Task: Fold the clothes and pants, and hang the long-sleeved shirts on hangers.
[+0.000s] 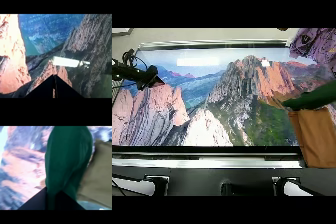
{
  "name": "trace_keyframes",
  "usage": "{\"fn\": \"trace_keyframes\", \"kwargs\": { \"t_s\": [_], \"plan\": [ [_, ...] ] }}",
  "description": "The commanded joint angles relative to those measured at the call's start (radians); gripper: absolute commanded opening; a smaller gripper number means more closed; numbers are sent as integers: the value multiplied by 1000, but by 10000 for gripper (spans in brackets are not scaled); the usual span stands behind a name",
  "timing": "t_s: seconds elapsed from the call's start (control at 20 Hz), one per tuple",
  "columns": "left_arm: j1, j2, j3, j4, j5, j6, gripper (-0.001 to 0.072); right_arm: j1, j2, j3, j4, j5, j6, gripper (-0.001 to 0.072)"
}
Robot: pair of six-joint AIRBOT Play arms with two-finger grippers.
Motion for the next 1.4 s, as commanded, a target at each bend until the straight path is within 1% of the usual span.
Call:
{"fn": "trace_keyframes", "kwargs": {
  "t_s": [0.0, 0.1, 0.25, 0.4, 0.5, 0.7, 0.9, 1.05, 1.35],
  "plan": [
    [0, 0, 0, 0, -23, 22, 18, -1, 19, 1, -122, 138, 3, 34],
    [0, 0, 0, 0, -28, 29, 18, -1, 19, 0, -161, 219, -12, 34],
    [0, 0, 0, 0, -28, 29, 18, -1, 20, -16, -212, 323, -105, 34],
    [0, 0, 0, 0, -28, 29, 18, -1, 33, -117, -308, 407, -169, 35],
    [0, 0, 0, 0, -28, 29, 18, -1, 77, -251, -344, 388, -163, 35],
    [0, 0, 0, 0, -27, 29, 18, -1, 194, -557, -398, 301, -74, 35],
    [0, 0, 0, 0, -27, 29, 18, -1, 269, -779, -410, 283, 10, 35],
    [0, 0, 0, 0, -27, 28, 18, -1, 286, -855, -430, 249, 15, 35],
    [0, 0, 0, 0, -27, 29, 18, -1, 286, -885, -448, 215, 15, 36]
  ]
}}
